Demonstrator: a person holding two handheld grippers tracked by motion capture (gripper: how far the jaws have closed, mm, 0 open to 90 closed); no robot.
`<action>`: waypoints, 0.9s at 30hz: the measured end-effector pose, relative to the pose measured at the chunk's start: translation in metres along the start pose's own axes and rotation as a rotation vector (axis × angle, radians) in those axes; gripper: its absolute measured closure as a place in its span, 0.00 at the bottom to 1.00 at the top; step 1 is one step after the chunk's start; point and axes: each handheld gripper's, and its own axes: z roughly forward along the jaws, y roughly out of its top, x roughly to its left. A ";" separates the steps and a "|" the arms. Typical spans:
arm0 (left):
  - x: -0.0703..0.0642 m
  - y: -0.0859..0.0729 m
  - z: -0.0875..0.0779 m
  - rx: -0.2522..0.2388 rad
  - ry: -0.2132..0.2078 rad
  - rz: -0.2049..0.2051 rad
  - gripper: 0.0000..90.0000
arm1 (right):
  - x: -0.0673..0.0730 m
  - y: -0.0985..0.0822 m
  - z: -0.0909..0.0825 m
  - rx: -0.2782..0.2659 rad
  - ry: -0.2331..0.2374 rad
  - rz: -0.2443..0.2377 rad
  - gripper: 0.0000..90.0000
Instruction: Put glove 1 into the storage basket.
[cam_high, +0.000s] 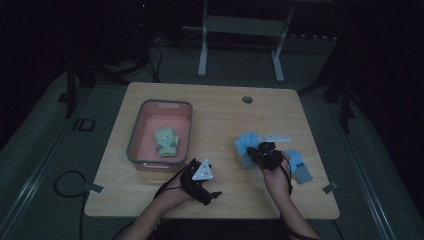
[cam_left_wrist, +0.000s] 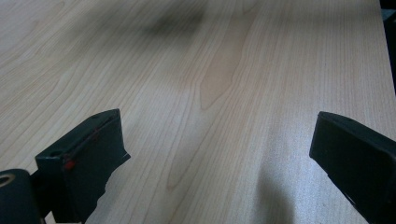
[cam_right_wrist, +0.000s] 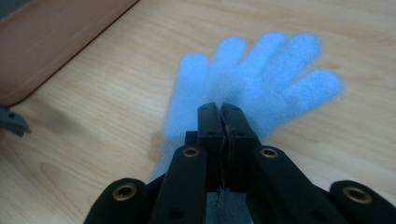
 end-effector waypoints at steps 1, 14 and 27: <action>0.000 0.000 0.000 0.001 0.000 0.000 0.03 | 0.001 -0.003 0.003 0.007 0.006 0.005 0.97; -0.001 -0.002 0.003 0.015 0.000 0.015 0.03 | 0.002 -0.025 0.029 0.075 -0.005 0.059 0.97; 0.000 -0.005 0.005 0.016 -0.008 0.002 0.03 | -0.010 -0.021 0.008 0.041 0.042 0.014 0.80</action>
